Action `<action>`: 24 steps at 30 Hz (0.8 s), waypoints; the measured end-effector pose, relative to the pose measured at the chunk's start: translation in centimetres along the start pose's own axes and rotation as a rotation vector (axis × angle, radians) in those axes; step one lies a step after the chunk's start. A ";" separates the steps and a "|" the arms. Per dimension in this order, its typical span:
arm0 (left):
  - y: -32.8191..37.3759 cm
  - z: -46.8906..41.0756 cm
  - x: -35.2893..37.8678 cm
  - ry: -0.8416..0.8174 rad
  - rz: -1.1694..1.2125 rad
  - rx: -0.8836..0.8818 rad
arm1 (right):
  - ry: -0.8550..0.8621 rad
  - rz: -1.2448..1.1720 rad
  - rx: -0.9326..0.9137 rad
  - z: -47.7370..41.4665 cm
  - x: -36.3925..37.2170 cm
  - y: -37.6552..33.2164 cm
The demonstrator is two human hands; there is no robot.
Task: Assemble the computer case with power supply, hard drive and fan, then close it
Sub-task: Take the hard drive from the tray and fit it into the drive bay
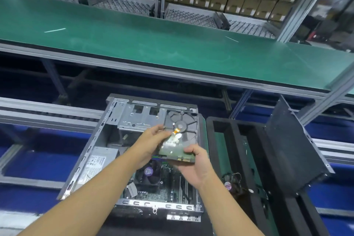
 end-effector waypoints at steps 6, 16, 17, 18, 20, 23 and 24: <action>-4.7 1.1 -2.0 0.072 -0.005 -0.159 | 0.071 -0.010 0.095 0.6 -0.9 3.8; -6.1 1.3 -2.1 -0.093 0.049 -0.217 | 0.145 -0.222 0.104 1.4 -0.9 6.8; -6.5 1.3 -2.1 -0.097 0.054 -0.233 | 0.144 -0.240 0.112 1.5 -1.0 7.0; -6.8 1.3 -2.0 -0.099 0.068 -0.241 | 0.141 -0.248 0.115 1.5 -1.1 7.1; -7.2 1.0 -1.9 -0.076 0.093 -0.242 | 0.148 -0.249 0.110 1.3 -1.3 7.1; -7.5 0.4 -1.7 -0.020 0.081 -0.239 | 0.184 -0.241 0.071 0.8 -1.9 6.7; -7.6 0.2 -1.7 -0.008 0.087 -0.240 | 0.200 -0.241 0.054 0.6 -2.1 6.6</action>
Point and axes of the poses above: each hand's wrist, its own z-axis away from the middle knuckle, its own x-axis out of the palm, y = z × x, the point moved 9 cm from there along -z, towards the middle knuckle
